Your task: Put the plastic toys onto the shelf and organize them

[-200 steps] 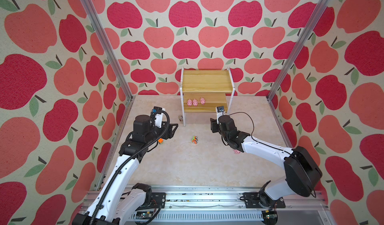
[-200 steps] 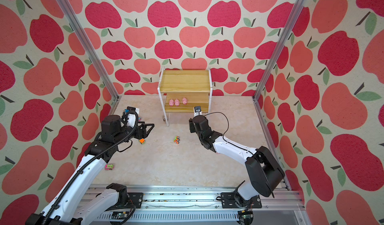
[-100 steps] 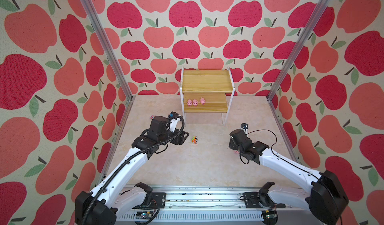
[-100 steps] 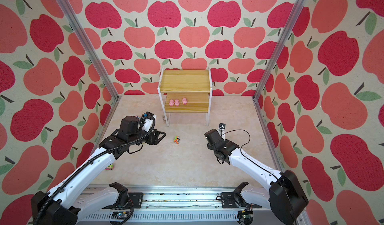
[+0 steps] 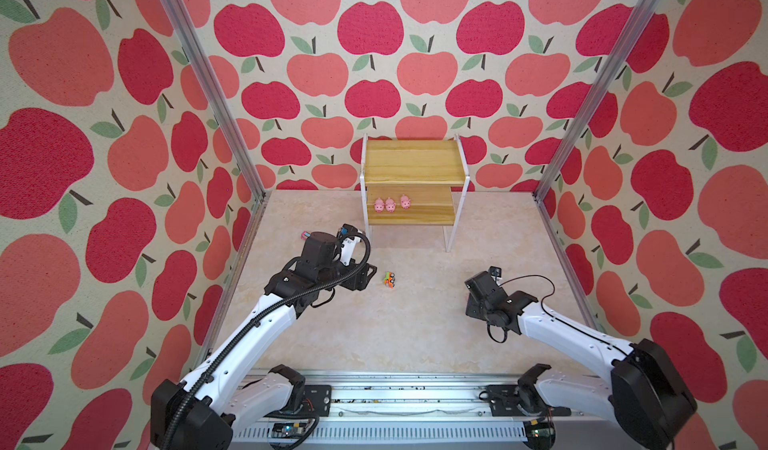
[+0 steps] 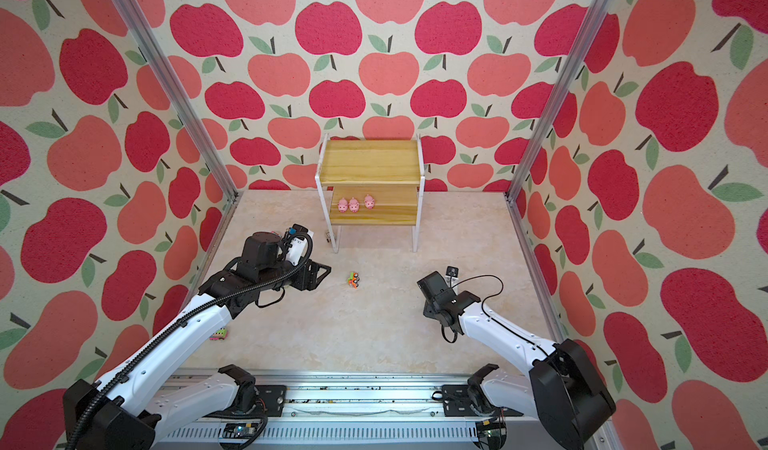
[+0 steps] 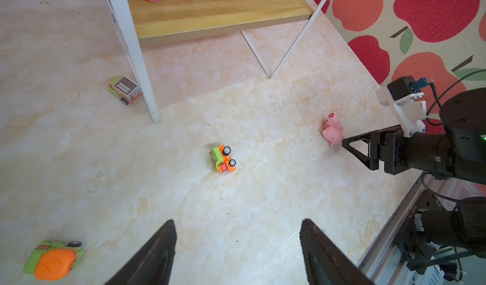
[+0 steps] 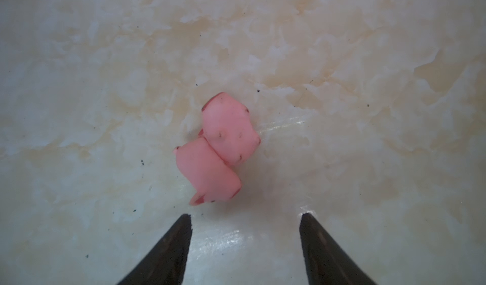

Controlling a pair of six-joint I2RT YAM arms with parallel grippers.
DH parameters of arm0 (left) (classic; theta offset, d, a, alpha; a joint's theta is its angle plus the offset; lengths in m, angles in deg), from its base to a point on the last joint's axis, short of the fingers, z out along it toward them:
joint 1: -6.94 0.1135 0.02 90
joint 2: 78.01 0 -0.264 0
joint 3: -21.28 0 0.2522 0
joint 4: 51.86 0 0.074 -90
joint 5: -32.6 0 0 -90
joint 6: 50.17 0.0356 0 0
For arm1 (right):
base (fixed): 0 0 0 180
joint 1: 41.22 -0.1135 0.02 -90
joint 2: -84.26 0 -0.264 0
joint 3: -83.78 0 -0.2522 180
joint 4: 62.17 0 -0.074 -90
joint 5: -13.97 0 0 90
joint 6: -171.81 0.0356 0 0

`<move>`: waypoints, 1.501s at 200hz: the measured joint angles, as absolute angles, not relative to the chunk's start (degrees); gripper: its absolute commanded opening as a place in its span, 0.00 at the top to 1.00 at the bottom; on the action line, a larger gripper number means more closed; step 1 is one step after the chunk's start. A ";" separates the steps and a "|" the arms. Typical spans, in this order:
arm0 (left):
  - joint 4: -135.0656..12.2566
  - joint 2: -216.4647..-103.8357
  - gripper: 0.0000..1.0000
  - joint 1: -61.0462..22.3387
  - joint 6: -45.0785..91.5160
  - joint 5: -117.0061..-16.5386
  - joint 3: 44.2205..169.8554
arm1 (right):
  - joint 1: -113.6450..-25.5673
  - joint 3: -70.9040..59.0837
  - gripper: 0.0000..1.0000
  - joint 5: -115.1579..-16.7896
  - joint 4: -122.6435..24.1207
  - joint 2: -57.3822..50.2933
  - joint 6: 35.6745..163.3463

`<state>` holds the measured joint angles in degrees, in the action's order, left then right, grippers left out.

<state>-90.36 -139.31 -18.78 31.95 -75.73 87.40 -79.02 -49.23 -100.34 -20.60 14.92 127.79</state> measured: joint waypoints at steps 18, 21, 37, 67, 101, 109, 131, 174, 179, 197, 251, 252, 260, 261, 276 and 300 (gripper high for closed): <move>-90.40 -139.31 0.23 -18.14 31.95 -75.73 87.40 | -78.94 -49.16 0.36 -100.04 -21.41 12.53 126.87; -90.42 -139.31 0.23 -18.06 31.95 -75.71 87.40 | -78.92 -49.14 0.37 -99.93 -21.58 12.12 126.58; -90.51 -139.31 0.23 -17.64 31.92 -75.73 87.42 | -78.61 -48.88 0.44 -99.45 -22.57 10.06 125.62; -90.51 -139.31 0.23 -17.27 31.92 -75.73 87.48 | -78.19 -47.85 0.64 -98.86 -24.51 7.59 122.96; -90.51 -139.31 0.23 -16.90 31.92 -75.75 87.51 | -78.22 -45.64 0.78 -97.00 -26.57 7.20 119.72; -90.53 -139.31 0.23 -16.77 31.92 -75.75 87.51 | -78.22 -45.16 0.80 -96.30 -26.85 7.27 119.35; -90.53 -139.31 0.23 -16.33 31.92 -75.77 87.51 | -78.22 -44.77 0.83 -93.59 -27.61 8.23 119.18; -90.51 -139.31 0.23 -15.26 31.90 -75.82 87.51 | -78.22 -44.77 0.85 -85.94 -29.30 11.00 122.50; -90.51 -139.31 0.23 -15.17 31.90 -75.82 87.51 | -78.22 -44.77 0.85 -85.06 -29.58 11.18 123.35; -90.51 -139.31 0.23 -15.13 31.90 -75.82 87.51 | -78.22 -45.19 0.86 -82.44 -31.16 12.05 126.61; -90.51 -139.31 0.23 -15.13 31.88 -75.86 87.51 | -79.55 -44.79 0.69 -84.06 -28.47 15.40 125.97; -90.51 -139.31 0.23 -15.13 31.88 -75.86 87.51 | -79.64 -44.64 0.68 -84.23 -28.27 15.37 125.75; -90.51 -139.31 0.23 -15.13 31.88 -75.90 87.51 | -80.90 -42.78 0.65 -86.27 -26.13 14.70 123.72; -90.51 -139.31 0.23 -15.13 31.88 -75.90 87.51 | -81.14 -42.41 0.65 -86.59 -25.82 14.54 123.50; -90.51 -139.31 0.23 -15.13 31.88 -76.08 87.51 | -84.03 -37.89 0.63 -90.66 -22.11 11.72 120.01; -90.51 -139.31 0.23 -15.02 31.88 -76.21 87.51 | -88.53 -31.09 0.61 -96.98 -17.10 4.75 115.02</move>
<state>-90.51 -139.31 -15.02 31.88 -76.21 87.51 -88.53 -31.09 -96.98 -17.10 4.75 115.02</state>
